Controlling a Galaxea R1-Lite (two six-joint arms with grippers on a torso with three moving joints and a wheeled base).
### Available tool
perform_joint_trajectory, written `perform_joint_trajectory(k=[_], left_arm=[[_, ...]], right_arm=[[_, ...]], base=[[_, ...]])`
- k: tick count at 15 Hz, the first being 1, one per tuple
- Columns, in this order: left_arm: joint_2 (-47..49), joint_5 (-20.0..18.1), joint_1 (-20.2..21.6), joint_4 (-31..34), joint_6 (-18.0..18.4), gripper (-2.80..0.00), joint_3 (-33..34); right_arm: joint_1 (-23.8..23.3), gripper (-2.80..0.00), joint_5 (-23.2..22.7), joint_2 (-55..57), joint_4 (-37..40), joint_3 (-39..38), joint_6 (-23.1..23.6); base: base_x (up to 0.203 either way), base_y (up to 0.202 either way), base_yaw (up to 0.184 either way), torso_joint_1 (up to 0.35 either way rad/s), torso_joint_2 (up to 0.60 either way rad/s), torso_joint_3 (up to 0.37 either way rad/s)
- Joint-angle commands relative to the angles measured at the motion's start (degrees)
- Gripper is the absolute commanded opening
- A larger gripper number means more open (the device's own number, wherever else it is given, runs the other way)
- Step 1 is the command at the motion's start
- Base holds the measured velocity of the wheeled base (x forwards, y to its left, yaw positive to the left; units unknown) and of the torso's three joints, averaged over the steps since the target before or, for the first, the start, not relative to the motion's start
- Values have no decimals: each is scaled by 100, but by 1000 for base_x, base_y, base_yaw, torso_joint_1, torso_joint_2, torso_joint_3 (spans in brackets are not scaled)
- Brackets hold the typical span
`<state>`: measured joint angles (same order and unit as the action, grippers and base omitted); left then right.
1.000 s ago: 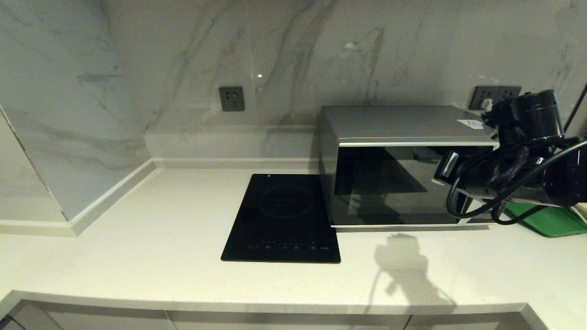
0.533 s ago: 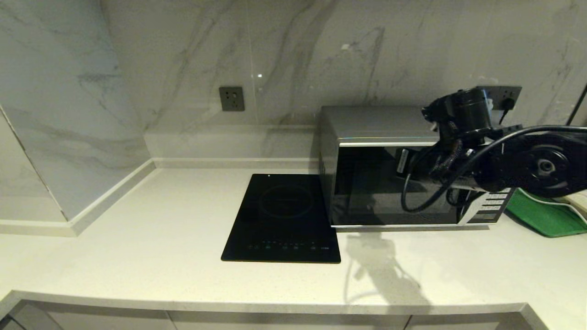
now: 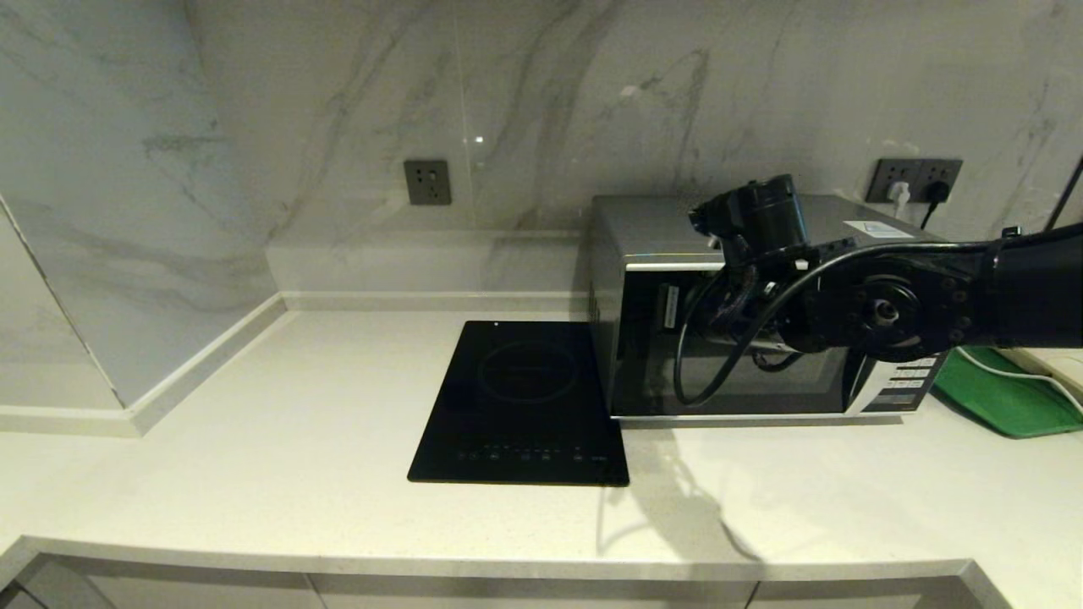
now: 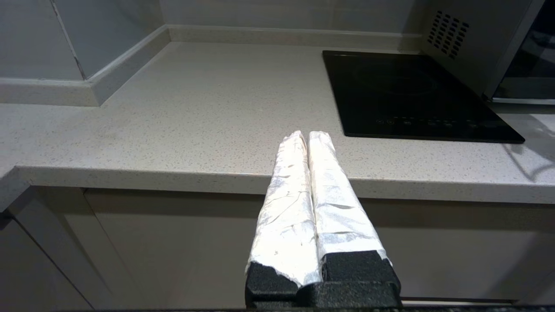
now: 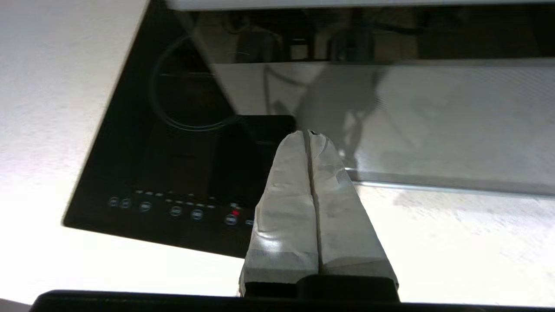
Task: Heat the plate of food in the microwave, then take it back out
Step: Open the microwave oven
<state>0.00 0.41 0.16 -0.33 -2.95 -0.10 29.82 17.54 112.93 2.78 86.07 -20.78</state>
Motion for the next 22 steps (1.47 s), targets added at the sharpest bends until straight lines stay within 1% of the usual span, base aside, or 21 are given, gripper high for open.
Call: perform_joint_trajectory(k=[1,7,10,14,20,22], left_arm=[[0,2,2,-2,-4,-280,1],[0,2,2,-2,-4,-280,1],[0,2,2,-2,-4,-280,1],[0,2,2,-2,-4,-280,1],[0,2,2,-2,-4,-280,1],[0,2,2,-2,-4,-280,1]], right_arm=[[113,-280,13,181,3,234,23],[111,-280,95,498,-3,844,66],[103,-280,328,714,-5,1177,66],[43,-280,363,886,-5,1482,66],[-29,-280,391,1012,-14,1681,66],[-29,-280,493,1077,-14,1784,61]], base=[[0,0,0,0,0,0],[0,0,0,0,0,0],[0,0,0,0,0,0],[0,0,0,0,0,0],[0,0,0,0,0,0],[0,0,0,0,0,0]])
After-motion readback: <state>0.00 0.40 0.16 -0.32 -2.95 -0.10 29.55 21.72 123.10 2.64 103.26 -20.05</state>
